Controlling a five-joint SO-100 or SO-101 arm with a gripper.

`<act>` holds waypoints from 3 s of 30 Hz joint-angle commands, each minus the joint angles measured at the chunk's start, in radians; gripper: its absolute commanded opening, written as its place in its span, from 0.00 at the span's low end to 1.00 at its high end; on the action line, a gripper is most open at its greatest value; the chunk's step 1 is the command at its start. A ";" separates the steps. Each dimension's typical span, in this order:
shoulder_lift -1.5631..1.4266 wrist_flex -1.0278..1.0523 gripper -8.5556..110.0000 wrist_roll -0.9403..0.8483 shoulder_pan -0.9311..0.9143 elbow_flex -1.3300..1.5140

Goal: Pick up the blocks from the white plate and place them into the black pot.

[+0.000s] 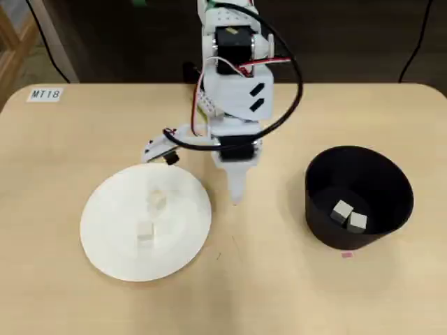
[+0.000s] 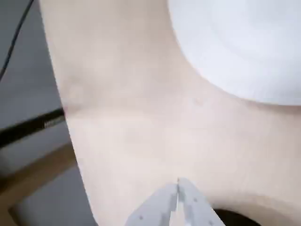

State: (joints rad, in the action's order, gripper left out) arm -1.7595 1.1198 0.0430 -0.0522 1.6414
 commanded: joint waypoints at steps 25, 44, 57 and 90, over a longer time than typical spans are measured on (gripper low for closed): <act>0.321 0.109 0.05 0.910 -0.304 -0.253; 0.609 0.546 0.24 0.802 -0.336 -0.655; 0.764 0.535 0.24 0.739 -0.370 -0.752; 0.980 0.540 0.05 0.626 -0.337 -1.006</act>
State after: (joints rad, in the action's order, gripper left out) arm -0.7685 1.6582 0.6842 -0.3942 0.6888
